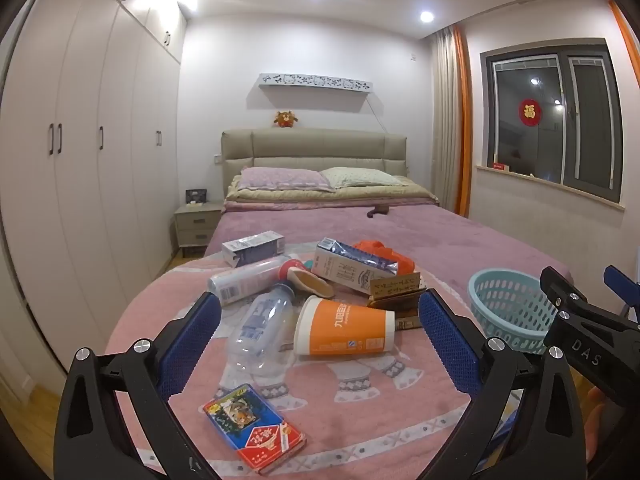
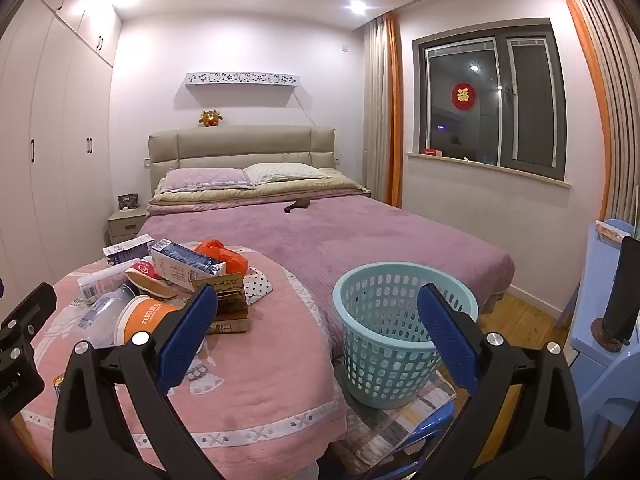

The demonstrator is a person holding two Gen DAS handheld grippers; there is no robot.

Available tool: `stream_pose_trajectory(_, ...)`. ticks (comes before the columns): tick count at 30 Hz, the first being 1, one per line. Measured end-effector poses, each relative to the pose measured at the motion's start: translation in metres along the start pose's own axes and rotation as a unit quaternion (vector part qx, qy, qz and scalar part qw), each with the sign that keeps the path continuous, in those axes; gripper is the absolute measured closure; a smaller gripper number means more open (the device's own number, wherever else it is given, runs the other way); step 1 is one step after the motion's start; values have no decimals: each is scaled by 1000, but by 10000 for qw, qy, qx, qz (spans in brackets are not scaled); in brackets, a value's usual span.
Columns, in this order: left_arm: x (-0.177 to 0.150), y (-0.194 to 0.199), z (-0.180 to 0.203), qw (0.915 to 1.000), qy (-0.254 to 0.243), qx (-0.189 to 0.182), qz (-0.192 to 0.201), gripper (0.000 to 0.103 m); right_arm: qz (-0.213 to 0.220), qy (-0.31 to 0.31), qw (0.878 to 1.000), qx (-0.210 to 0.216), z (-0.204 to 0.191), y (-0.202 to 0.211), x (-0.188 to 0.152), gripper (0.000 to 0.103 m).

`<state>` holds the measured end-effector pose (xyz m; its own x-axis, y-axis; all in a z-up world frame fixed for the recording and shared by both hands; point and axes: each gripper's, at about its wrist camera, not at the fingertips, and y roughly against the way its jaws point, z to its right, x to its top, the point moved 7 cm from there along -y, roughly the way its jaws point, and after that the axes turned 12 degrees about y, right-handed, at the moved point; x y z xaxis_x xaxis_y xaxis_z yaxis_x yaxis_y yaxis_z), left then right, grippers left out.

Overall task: Collect trash
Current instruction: 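Reach the left tool to the tiger card box while the right tool approaches the orange cup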

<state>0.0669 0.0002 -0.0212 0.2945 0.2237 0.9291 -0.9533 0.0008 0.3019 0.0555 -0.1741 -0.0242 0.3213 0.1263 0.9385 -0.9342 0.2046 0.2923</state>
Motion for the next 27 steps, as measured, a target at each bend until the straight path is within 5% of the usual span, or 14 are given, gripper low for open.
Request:
stream_pose_trajectory(12, 3, 1, -1, 9999, 26, 80, 56, 7, 10, -34, 10000, 70, -7, -1, -1, 7)
stream_pose_trajectory(17, 14, 9, -18, 9997, 238, 63, 55, 7, 22, -30, 9999, 139, -10, -1, 0, 7)
stream_pose_trajectory(25, 60, 20, -74, 9967, 252, 388, 666, 7, 385, 212, 9985, 334, -18, -4, 11, 7)
stream_pose_trajectory(27, 64, 16, -83, 9979, 257, 378, 461, 7, 426, 213, 9978, 459, -24, -8, 15, 7)
